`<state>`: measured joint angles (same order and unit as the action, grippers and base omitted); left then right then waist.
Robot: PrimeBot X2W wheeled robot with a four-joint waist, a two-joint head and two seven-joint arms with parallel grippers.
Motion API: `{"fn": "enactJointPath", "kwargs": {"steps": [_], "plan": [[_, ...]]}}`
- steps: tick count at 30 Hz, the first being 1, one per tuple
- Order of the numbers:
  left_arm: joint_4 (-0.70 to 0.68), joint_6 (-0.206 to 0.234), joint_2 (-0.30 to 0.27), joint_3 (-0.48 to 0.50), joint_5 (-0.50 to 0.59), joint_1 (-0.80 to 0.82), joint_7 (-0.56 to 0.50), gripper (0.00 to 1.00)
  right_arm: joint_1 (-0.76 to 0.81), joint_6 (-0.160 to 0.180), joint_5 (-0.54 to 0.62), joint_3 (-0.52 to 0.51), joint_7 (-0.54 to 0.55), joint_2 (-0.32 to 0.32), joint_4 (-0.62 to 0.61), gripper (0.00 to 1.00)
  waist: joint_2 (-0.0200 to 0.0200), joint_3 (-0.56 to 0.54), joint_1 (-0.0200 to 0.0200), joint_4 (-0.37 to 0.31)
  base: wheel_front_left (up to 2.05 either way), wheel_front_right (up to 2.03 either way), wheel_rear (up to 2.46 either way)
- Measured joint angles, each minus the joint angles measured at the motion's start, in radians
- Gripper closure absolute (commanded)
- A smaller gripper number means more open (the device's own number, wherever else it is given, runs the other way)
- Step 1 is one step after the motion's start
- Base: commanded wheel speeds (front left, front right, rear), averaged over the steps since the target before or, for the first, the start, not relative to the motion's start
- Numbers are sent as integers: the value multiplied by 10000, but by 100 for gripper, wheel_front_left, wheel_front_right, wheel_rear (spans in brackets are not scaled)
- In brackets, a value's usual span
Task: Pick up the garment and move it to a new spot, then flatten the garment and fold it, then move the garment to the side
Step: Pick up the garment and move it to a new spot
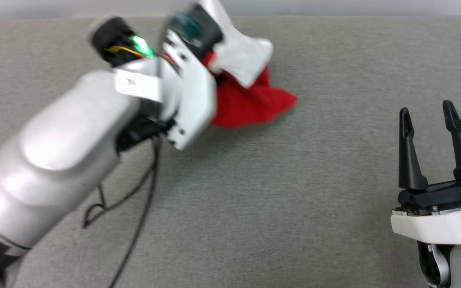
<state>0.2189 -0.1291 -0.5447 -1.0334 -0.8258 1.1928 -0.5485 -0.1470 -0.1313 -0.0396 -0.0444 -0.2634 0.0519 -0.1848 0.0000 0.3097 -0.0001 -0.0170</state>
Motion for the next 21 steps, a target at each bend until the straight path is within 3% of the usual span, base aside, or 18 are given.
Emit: {"fn": "enactJointPath", "kwargs": {"steps": [7, 13, 17, 21], "plan": [[412, 0, 1415, -1758, -259, 266, 754, 100, -33, 0, -249, -165, 0, 2, -12, 0, 0, 108, 0, -816, 0, 0, 0], [997, 0, 2497, -2410, -288, 65, 1124, 100, -75, 0, -412, -201, 0, 0, -6, 0, 0, 302, 0, -1291, 0, 0, 0], [955, 0, 3057, -2476, 428, -1184, 307, 100, -123, 0, -502, -186, 0, 0, -2, 0, 0, 448, 1, -1552, 0, 0, 0], [729, 2, 3254, -2479, 980, -2207, -430, 100, -191, 0, -569, -242, 0, 0, 6, 0, 0, 636, 0, -1721, 0, 0, 0]]}}
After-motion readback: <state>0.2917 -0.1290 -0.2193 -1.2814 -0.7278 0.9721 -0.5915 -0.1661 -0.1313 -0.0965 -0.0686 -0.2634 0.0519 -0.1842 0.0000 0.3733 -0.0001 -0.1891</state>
